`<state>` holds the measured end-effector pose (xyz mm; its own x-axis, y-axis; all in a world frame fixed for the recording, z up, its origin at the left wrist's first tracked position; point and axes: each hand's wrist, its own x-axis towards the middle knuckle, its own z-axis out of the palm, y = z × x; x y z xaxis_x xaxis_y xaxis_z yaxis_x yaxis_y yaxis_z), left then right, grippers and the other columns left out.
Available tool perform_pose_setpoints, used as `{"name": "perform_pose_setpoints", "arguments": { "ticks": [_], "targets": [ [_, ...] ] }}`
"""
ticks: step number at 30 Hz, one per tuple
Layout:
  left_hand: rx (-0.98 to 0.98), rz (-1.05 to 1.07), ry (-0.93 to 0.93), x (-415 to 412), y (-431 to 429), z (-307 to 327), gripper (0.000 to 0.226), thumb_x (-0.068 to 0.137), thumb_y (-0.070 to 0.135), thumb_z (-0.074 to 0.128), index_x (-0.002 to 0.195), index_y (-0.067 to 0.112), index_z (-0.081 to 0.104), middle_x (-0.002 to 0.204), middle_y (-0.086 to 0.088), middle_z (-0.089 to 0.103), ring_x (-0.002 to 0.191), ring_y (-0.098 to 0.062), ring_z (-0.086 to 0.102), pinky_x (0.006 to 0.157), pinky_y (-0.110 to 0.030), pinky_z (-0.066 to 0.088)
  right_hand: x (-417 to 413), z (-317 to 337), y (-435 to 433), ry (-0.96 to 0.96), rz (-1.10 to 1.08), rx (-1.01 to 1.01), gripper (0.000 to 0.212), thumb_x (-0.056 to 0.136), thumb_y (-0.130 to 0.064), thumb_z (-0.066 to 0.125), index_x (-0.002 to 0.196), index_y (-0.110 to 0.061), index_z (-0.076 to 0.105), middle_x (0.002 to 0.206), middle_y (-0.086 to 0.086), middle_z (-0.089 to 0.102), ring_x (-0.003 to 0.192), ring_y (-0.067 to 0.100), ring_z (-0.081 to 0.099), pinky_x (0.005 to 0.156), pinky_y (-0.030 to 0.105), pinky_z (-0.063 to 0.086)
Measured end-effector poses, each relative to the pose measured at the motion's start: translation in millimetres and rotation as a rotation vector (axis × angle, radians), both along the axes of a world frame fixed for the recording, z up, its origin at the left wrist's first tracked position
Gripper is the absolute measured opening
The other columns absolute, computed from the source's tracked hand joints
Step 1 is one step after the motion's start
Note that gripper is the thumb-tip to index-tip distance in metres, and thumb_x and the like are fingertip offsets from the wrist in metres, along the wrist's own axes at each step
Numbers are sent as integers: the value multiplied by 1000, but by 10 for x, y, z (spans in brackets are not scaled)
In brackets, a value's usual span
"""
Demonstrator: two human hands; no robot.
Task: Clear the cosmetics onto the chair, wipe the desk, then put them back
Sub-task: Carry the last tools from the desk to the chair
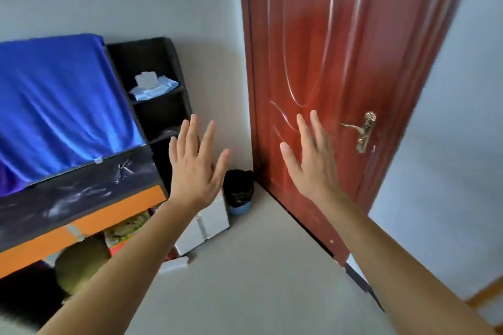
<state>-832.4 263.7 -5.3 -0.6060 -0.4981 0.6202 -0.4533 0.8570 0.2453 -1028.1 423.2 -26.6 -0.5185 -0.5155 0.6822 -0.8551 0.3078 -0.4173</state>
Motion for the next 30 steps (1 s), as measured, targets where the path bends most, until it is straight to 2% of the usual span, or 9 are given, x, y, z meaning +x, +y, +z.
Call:
{"name": "perform_pose_setpoints", "arguments": {
  "ticks": [6, 11, 15, 22, 28, 30],
  "targets": [
    [83, 244, -8, 1068, -1079, -227, 63, 101, 53, 32, 154, 19, 32, 163, -12, 18, 152, -30, 12, 119, -60, 16, 756, -175, -1533, -11, 273, 142, 69, 102, -56, 39, 159, -23, 20, 168, 8, 12, 152, 25, 21, 118, 38, 26],
    [141, 385, -18, 1530, -1775, -485, 65, 99, 55, 32, 154, 20, 29, 164, -13, 18, 152, -29, 12, 119, -57, 15, 1086, -420, -2519, -51, 404, 216, 68, 102, -55, 38, 159, -21, 23, 168, 8, 13, 151, 24, 22, 117, 40, 30],
    [223, 459, -79, 1597, -2327, -762, 71, 97, 59, 28, 155, 18, 30, 164, -14, 16, 152, -30, 12, 119, -56, 16, 1132, -711, -3247, -84, 470, 288, 68, 103, -54, 40, 160, -23, 20, 169, 4, 10, 153, 19, 17, 118, 34, 27],
    [270, 522, -232, 1391, -3826, -1115, 74, 94, 60, 26, 155, 19, 30, 164, -13, 16, 151, -31, 14, 119, -54, 18, 814, -1076, -4897, -180, 524, 333, 68, 102, -51, 45, 158, -20, 26, 167, 5, 17, 151, 20, 23, 116, 37, 33],
    [334, 549, -289, 1161, -5011, -1101, 63, 99, 45, 49, 154, 18, 33, 163, -12, 21, 150, -31, 21, 119, -52, 19, 566, -1087, -6227, -204, 574, 414, 66, 101, -51, 46, 156, -18, 29, 164, 6, 26, 149, 20, 28, 114, 34, 36],
    [354, 568, -291, 1149, -5278, -1136, 63, 99, 46, 48, 153, 17, 35, 162, -13, 24, 148, -31, 25, 118, -52, 23, 550, -1117, -6594, -194, 590, 458, 66, 101, -51, 47, 156, -19, 30, 163, 5, 27, 149, 20, 28, 113, 33, 36]
  ]
}}
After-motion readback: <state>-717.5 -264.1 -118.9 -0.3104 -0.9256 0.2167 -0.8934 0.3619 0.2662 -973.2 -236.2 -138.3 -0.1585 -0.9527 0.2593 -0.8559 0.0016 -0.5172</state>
